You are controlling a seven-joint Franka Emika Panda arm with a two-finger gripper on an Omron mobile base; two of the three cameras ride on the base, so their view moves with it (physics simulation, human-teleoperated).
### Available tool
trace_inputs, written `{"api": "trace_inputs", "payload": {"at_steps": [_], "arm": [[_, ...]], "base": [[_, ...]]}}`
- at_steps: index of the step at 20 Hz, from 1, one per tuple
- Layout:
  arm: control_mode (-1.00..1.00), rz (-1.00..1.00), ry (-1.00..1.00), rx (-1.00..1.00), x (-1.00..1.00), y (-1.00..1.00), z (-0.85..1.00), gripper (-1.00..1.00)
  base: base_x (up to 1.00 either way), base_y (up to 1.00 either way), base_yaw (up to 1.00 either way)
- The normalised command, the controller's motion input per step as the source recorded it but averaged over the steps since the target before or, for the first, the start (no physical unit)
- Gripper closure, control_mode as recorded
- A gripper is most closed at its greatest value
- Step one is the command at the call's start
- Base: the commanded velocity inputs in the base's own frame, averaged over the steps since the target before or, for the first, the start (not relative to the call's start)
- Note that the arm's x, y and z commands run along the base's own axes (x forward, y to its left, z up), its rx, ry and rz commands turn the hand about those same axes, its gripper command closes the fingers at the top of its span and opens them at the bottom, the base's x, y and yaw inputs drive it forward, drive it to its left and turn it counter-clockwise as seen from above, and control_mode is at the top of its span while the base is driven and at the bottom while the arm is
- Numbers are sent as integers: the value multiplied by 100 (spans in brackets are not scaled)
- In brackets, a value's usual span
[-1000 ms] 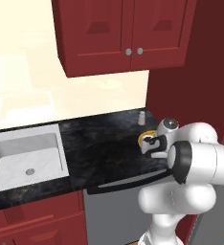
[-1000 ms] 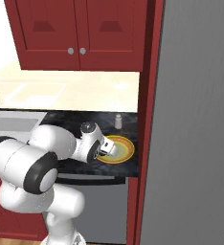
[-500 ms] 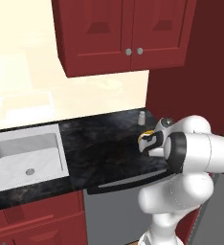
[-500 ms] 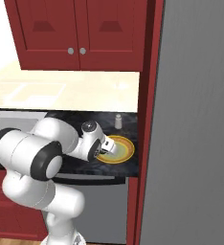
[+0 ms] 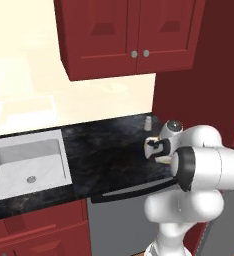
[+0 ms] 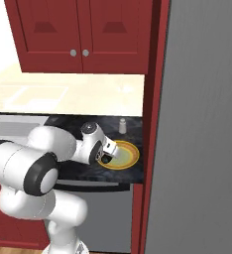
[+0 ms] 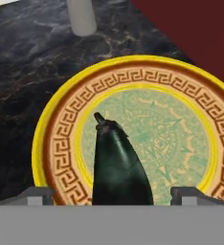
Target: Pick the eggplant from the microwave and place it on plate located on the counter.
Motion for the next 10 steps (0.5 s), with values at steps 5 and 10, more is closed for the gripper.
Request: {"api": "trace_inputs", "payload": {"at_steps": [5,10], "arm": [[-100,-3,0,-1,-37,42,74,-100],[-100,0,0,0,-40,59,79,-100]], "base": [[0,0,0],[0,0,0]]}}
